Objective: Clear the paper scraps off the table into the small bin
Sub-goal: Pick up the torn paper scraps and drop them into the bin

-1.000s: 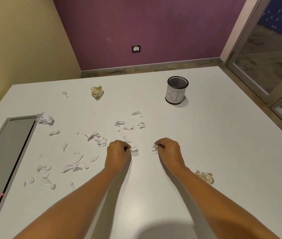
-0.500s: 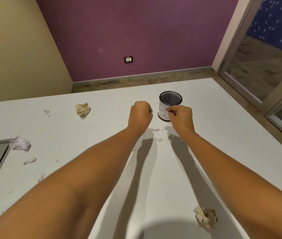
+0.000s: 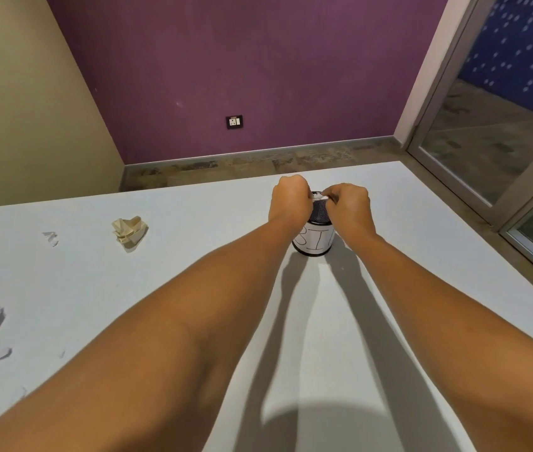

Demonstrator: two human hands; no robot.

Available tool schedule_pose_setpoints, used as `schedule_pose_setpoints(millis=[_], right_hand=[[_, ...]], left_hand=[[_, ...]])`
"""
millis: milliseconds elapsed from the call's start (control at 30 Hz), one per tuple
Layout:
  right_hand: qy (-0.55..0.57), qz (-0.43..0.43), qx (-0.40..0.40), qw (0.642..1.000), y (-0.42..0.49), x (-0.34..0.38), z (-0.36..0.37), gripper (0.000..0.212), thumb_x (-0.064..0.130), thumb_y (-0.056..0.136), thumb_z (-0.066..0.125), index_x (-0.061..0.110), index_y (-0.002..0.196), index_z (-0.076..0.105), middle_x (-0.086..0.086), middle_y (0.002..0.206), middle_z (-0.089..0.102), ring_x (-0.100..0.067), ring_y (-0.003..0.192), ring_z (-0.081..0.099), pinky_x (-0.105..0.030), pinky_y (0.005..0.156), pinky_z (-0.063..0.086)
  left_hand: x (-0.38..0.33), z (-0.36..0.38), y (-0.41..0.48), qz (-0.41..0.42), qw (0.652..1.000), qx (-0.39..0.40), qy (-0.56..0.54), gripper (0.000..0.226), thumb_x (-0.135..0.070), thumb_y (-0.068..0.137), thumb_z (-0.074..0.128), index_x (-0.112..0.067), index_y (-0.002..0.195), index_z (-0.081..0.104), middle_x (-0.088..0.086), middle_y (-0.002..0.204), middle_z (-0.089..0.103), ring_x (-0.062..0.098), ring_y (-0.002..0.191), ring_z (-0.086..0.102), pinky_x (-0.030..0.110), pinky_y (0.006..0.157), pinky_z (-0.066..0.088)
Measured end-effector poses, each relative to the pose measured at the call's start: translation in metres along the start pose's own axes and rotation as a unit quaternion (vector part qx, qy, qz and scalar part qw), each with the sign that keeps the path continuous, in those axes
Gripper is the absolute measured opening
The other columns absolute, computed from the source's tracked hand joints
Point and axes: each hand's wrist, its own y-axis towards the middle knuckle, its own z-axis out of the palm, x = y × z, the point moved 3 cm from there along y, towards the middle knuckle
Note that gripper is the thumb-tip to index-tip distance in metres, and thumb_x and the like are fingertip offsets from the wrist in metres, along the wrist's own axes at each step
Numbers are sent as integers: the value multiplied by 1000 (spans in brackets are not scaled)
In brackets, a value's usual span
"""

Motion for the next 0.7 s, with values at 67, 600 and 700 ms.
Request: schedule_pose_setpoints(millis=[67, 600, 700], right_hand=[[29, 0, -8, 1000, 3, 0, 2, 30, -7, 86, 52, 2, 110, 67, -15, 117, 66, -28, 106, 62, -27, 90, 47], [62, -22, -18, 998, -26, 5, -5, 23, -5, 88, 51, 1, 99, 70, -15, 110, 68, -26, 103, 62, -34, 97, 50], [54, -51, 8, 997, -46, 10, -4, 23, -5, 87, 52, 0, 101, 69, -15, 112, 67, -27, 104, 62, -32, 98, 48]], left_hand=[[0, 4, -1, -3, 999, -4, -38, 22, 1, 85, 51, 2, 95, 71, 22, 97, 70, 34, 91, 64, 39, 82, 54], [40, 10, -69, -2, 993, -36, -114, 31, -4, 87, 47, -10, 110, 67, 9, 116, 68, 23, 107, 63, 33, 98, 47], [60, 16, -112, -15, 993, -40, -112, 29, -7, 88, 49, -14, 111, 65, 5, 118, 66, 22, 107, 60, 31, 94, 47]])
